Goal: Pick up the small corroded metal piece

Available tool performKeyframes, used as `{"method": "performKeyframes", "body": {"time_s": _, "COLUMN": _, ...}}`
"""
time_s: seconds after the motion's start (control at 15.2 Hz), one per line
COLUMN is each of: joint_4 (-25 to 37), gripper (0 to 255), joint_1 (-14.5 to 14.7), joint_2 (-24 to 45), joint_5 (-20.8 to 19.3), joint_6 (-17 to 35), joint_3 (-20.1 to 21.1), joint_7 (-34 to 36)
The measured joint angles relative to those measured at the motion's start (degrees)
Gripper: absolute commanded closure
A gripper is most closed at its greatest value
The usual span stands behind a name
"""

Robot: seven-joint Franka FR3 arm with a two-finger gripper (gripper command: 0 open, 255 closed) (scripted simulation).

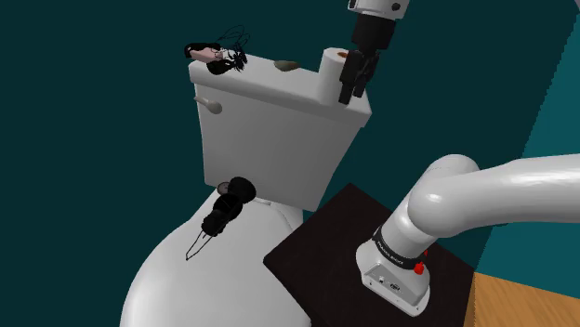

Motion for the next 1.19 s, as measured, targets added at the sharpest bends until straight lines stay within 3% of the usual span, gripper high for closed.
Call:
{"method": "performKeyframes", "body": {"time_s": 0.2, "joint_4": 0.75, "gripper": 0, "joint_1": -0.38, "joint_2": 1.29, "joint_5": 1.25, "joint_6": 1.25, "joint_3": 1.49, "joint_7": 2.89}}
{"method": "performKeyframes", "body": {"time_s": 0.59, "joint_4": 5.12, "gripper": 0, "joint_1": -2.36, "joint_2": 8.25, "joint_5": 6.12, "joint_6": 6.57, "joint_3": 8.85, "joint_7": 17.02}}
{"method": "performKeyframes", "body": {"time_s": 0.79, "joint_4": 9.12, "gripper": 0, "joint_1": -4.47, "joint_2": 14.42, "joint_5": 8.32, "joint_6": 5.2, "joint_3": 12.53, "joint_7": 23.43}}
{"method": "performKeyframes", "body": {"time_s": 0.86, "joint_4": 9.0, "gripper": 0, "joint_1": -5.15, "joint_2": 14.84, "joint_5": 9.46, "joint_6": 6.24, "joint_3": 13.88, "joint_7": 25.65}}
{"method": "performKeyframes", "body": {"time_s": 0.99, "joint_4": 11.56, "gripper": 0, "joint_1": -7.23, "joint_2": 18.32, "joint_5": 10.46, "joint_6": 13.45, "joint_3": 16.57, "joint_7": 29.92}}
{"method": "performKeyframes", "body": {"time_s": 1.19, "joint_4": 16.17, "gripper": 0, "joint_1": -9.7, "joint_2": 23.95, "joint_5": 7.8, "joint_6": 18.15, "joint_3": 20.22, "joint_7": 37.55}}
